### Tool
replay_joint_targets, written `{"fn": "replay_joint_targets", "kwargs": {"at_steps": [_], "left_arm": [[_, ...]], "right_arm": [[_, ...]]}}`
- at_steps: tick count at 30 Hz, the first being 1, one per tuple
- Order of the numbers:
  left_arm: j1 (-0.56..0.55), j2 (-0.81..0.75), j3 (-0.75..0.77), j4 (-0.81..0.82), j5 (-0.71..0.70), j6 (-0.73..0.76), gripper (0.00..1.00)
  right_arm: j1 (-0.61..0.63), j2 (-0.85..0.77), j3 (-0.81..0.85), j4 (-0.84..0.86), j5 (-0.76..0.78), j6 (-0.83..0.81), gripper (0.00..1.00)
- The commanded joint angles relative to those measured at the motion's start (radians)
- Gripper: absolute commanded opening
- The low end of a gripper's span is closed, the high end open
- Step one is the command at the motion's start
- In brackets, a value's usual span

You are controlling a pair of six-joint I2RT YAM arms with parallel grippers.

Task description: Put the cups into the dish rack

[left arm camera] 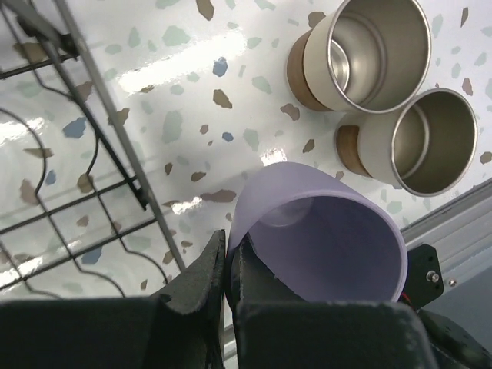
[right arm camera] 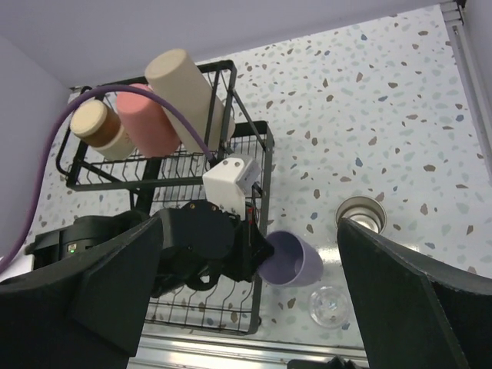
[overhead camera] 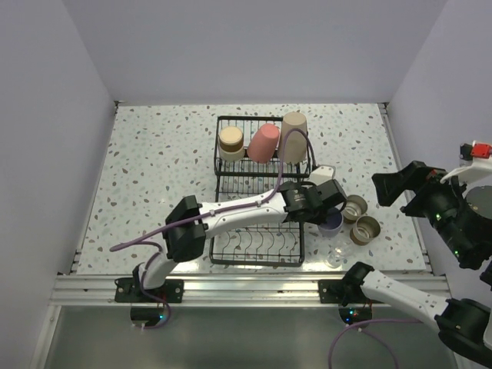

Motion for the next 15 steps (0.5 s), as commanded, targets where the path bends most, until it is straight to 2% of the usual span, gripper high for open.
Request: {"fn": "replay_joint_targets", "kwargs": {"at_steps": [1, 7, 10, 12, 13, 15], "left_arm": [[-0.053, -0.139, 0.010, -0.078, -0.119, -0.085, 0.00], [-0.155, -0.314, -0.044, -0.145, -0.245, -0.160, 0.00], [-0.185, -0.485, -0.168, -0.050, -0.291, -0.182, 0.00], [-0.192, -0.642, -0.306, 0.027, -0.320, -0.167, 0.00], [-0.193, -0.701, -0.364, 0.120, -0.333, -0.159, 0.00], [-0.193, -0.905, -0.586, 0.246, -0.369, -0.118, 0.00]], "right_arm": [[0.001, 0.001, 0.039, 0.066, -0.057, -0.051, 0.98], [-0.001, -0.082, -0.074, 0.242, -0.241, -0.046, 0.98], [-0.001, -0.099, -0.123, 0.321, -0.345, -0.010, 0.98], [-0.001, -0.085, -0.110, 0.339, -0.408, 0.027, 0.98], [-0.001, -0.077, -0.106, 0.355, -0.436, 0.038, 0.98], [0.001, -0.076, -0.134, 0.419, -0.531, 0.074, 0.98]]}}
